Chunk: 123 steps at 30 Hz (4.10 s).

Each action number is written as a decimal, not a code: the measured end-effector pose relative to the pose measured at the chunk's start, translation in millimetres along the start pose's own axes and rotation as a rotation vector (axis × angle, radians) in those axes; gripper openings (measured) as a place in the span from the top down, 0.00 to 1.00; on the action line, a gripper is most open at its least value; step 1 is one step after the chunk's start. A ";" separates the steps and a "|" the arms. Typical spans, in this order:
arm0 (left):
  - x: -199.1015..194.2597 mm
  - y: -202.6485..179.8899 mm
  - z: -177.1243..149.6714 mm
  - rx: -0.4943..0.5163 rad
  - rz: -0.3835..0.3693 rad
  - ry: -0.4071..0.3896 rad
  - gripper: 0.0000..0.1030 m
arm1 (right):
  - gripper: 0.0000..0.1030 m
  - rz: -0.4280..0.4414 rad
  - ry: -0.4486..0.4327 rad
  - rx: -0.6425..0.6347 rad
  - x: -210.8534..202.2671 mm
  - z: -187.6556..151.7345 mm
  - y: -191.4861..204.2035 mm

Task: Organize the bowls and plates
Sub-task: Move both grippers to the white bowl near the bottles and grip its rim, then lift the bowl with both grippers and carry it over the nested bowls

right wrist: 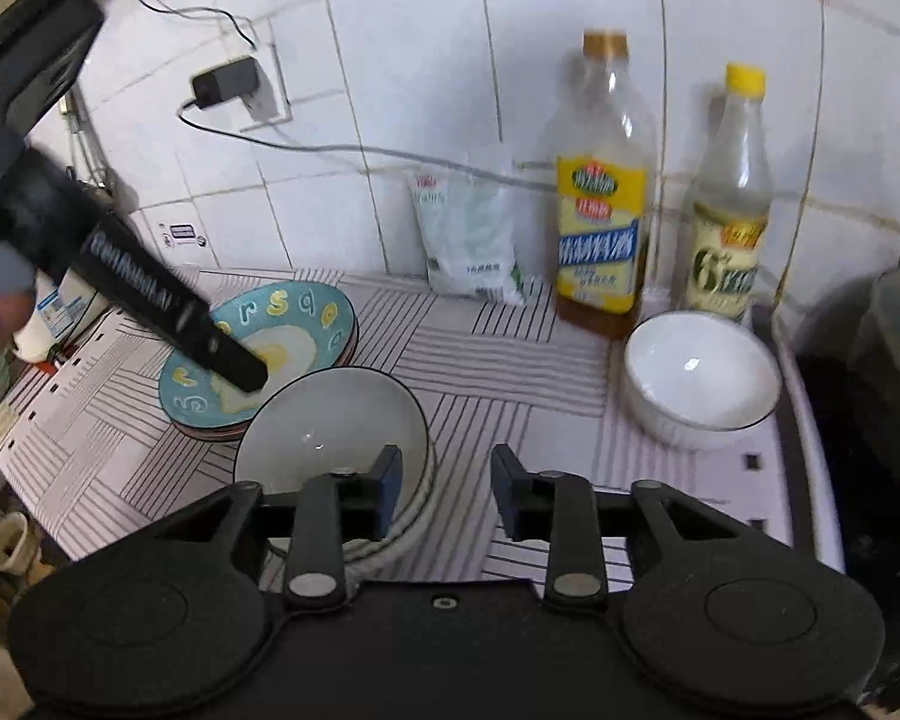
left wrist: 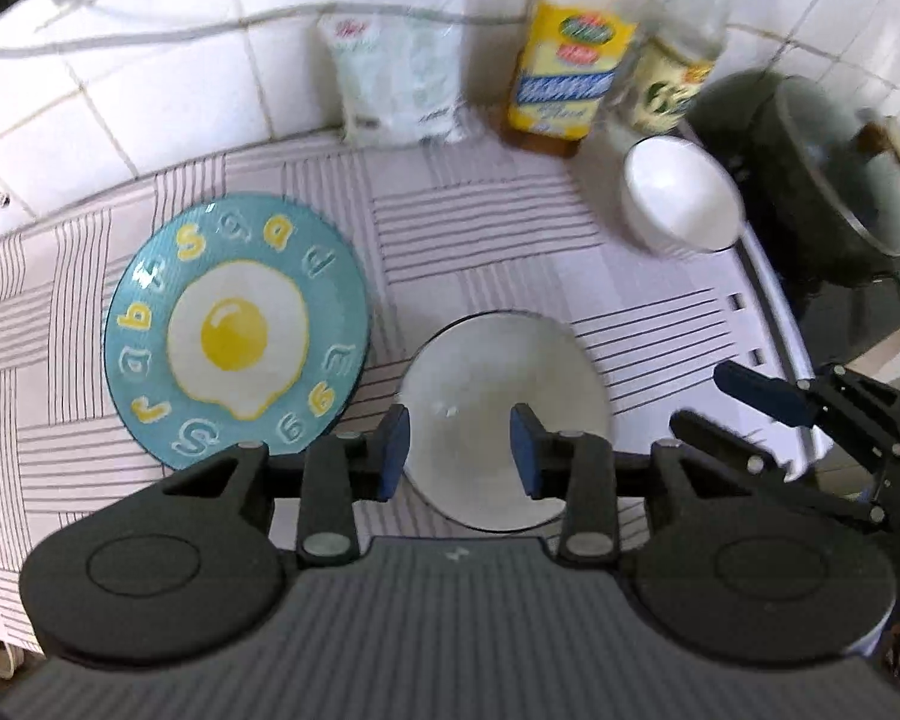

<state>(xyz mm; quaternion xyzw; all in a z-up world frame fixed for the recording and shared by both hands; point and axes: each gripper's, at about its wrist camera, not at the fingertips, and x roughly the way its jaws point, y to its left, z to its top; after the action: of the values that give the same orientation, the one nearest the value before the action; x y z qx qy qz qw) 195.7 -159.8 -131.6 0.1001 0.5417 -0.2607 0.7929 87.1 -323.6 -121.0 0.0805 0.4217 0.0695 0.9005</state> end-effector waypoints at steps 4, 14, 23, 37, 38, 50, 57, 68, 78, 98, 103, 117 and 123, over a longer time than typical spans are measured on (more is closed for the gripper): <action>-16.1 -19.3 6.6 0.047 -0.033 -0.039 0.60 | 0.47 -0.028 -0.039 -0.046 -23.8 -5.9 -6.6; -6.1 -73.9 29.4 0.088 -0.064 -0.027 0.60 | 0.34 -0.136 -0.204 0.093 -30.4 -34.7 -43.6; 41.4 -113.5 59.7 0.116 -0.049 0.043 0.45 | 0.26 -0.258 -0.124 0.115 15.5 -46.2 -77.8; 134.2 -120.2 115.7 0.136 -0.052 0.076 0.29 | 0.09 -0.308 -0.095 0.154 87.3 -28.1 -104.5; 142.4 -117.6 118.0 0.126 -0.051 0.086 0.29 | 0.09 -0.318 -0.089 0.140 93.7 -26.5 -104.7; 197.5 -110.8 139.5 0.069 -0.136 0.035 0.42 | 0.07 -0.378 -0.064 0.087 131.1 -21.8 -116.3; 209.9 -103.4 139.3 0.051 -0.207 0.029 0.86 | 0.11 -0.337 -0.024 0.114 141.0 -16.8 -124.8; 189.6 -107.7 126.2 0.140 -0.186 0.015 0.88 | 0.15 -0.297 -0.058 0.193 126.4 -23.9 -117.9; 127.2 -111.7 103.0 0.237 -0.144 -0.066 0.88 | 0.15 -0.305 -0.144 0.090 84.7 -11.7 -88.8; -14.2 -35.6 37.0 0.116 -0.043 -0.106 0.86 | 0.15 -0.071 -0.264 -0.218 -3.1 28.9 10.6; -9.8 -16.7 16.5 0.068 -0.019 -0.055 0.86 | 0.15 0.021 -0.213 -0.230 4.7 20.7 19.7; 33.9 9.2 -16.7 -0.015 0.017 0.101 0.85 | 0.15 0.138 -0.040 -0.284 29.3 -8.5 41.7; 49.9 7.6 -16.1 -0.020 0.063 0.151 0.84 | 0.15 0.117 0.008 -0.338 40.9 -10.6 46.5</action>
<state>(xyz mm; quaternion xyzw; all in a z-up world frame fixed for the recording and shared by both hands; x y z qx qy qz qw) 200.5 -161.5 -184.3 0.1285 0.5991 -0.2217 0.7585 102.2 -269.4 -148.8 -0.0478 0.4021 0.1919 0.8940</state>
